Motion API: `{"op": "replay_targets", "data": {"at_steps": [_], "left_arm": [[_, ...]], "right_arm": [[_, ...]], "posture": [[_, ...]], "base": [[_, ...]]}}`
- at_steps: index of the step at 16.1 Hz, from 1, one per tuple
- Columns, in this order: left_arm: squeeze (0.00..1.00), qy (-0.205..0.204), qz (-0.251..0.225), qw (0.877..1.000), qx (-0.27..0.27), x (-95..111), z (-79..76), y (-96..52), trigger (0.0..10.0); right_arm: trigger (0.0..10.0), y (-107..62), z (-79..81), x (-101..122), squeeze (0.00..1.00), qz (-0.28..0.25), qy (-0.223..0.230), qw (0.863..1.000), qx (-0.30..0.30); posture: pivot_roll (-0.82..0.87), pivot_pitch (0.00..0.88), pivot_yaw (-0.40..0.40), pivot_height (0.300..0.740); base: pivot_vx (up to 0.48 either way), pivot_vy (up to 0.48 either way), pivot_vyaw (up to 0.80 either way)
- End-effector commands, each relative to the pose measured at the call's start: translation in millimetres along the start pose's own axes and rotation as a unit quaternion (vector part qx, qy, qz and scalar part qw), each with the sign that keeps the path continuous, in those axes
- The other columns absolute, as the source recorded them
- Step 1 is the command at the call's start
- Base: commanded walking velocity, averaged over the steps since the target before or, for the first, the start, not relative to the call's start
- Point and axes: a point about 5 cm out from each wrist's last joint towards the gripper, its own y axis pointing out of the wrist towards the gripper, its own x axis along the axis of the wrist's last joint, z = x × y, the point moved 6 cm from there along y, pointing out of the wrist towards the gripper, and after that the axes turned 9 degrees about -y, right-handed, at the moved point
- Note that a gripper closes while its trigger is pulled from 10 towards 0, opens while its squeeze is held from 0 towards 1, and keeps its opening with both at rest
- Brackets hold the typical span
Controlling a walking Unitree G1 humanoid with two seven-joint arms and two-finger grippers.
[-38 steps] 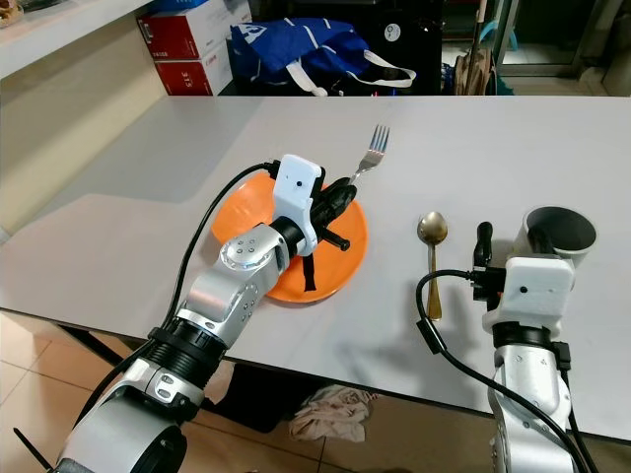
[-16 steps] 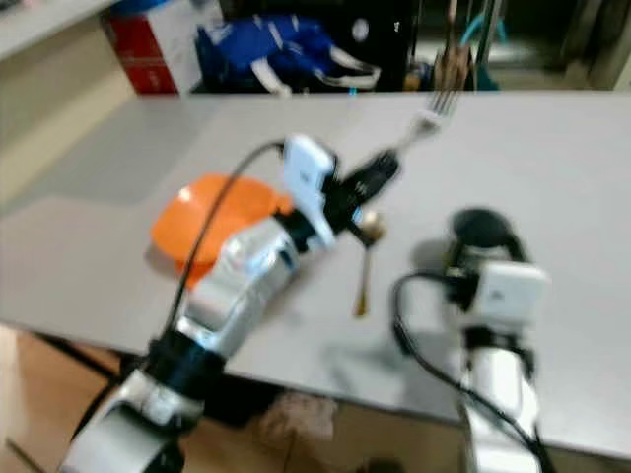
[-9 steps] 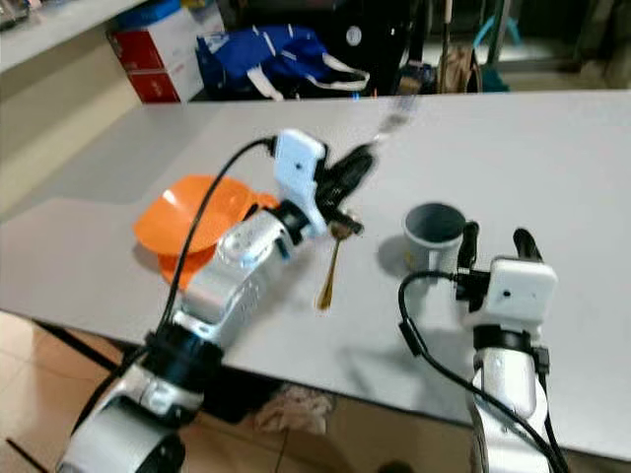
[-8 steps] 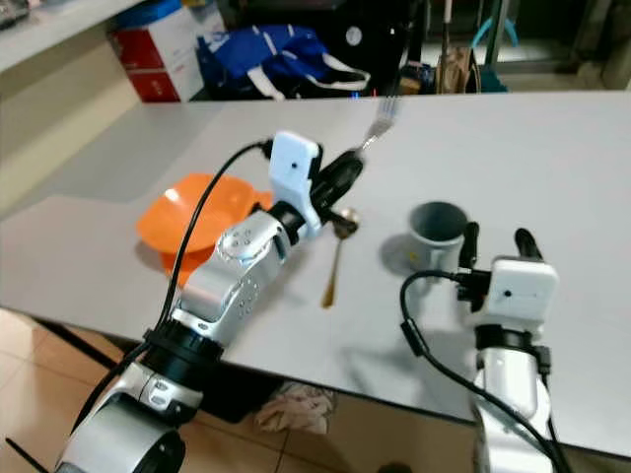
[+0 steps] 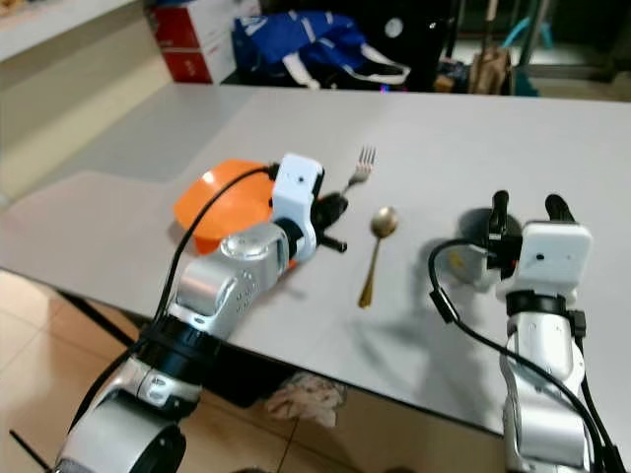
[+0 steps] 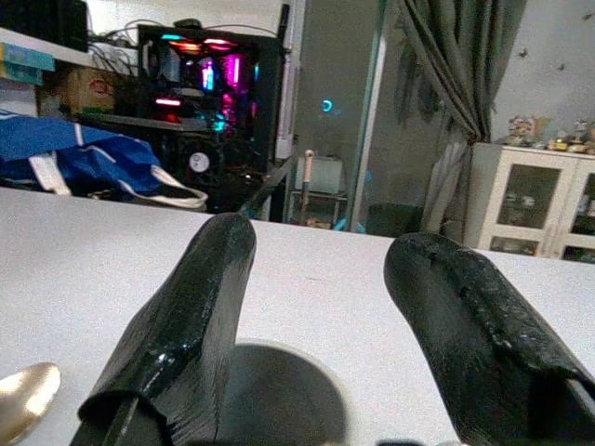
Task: Setting the table
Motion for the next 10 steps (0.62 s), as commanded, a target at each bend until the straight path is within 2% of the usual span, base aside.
{"op": "replay_targets", "data": {"at_steps": [1, 2, 3, 4, 7, 10], "left_arm": [[0.00, -0.002, 0.009, 1.000, 0.004, 2.1, -5.5, 1.8, 0.0], [0.00, 0.002, 0.032, 0.999, 0.022, -8.1, 1.7, 1.3, 0.0], [0.00, 0.013, 0.053, 0.997, 0.056, -19.6, 16.2, -1.2, 0.0], [0.00, 0.015, 0.055, 0.996, 0.062, -21.9, 18.4, -2.5, 0.0], [0.00, 0.015, 0.039, 0.998, 0.055, -19.1, 13.7, -1.4, 0.0], [0.00, 0.004, 0.040, 0.998, 0.049, -21.6, 10.9, 1.1, 0.0]], "right_arm": [[10.0, 4.7, 3.1, 2.2, 0.00, -0.003, 0.012, 1.000, 0.007], [10.0, 9.9, 0.6, 5.4, 0.00, -0.009, 0.014, 1.000, 0.007], [10.0, 21.3, -10.6, 16.2, 0.00, -0.025, 0.024, 0.999, 0.008], [10.0, 27.6, -19.1, 22.1, 0.00, -0.034, 0.021, 0.999, 0.011], [10.0, 39.6, -32.9, 33.4, 0.00, -0.048, 0.021, 0.998, 0.030], [10.0, 43.7, -33.7, 39.6, 0.00, -0.056, 0.019, 0.997, 0.052]], "posture": [[-0.14, 0.000, 0.148, 0.740], [-0.14, 0.000, 0.149, 0.740], [-0.14, 0.000, 0.141, 0.740], [-0.13, 0.000, 0.134, 0.740], [-0.13, 0.000, 0.117, 0.740], [-0.13, 0.000, 0.114, 0.740]], "base": [[0.000, 0.000, 0.00], [0.000, 0.000, 0.00], [0.000, 0.000, 0.00], [0.000, 0.000, 0.00], [0.000, 0.000, 0.00], [0.000, 0.000, 0.00]]}}
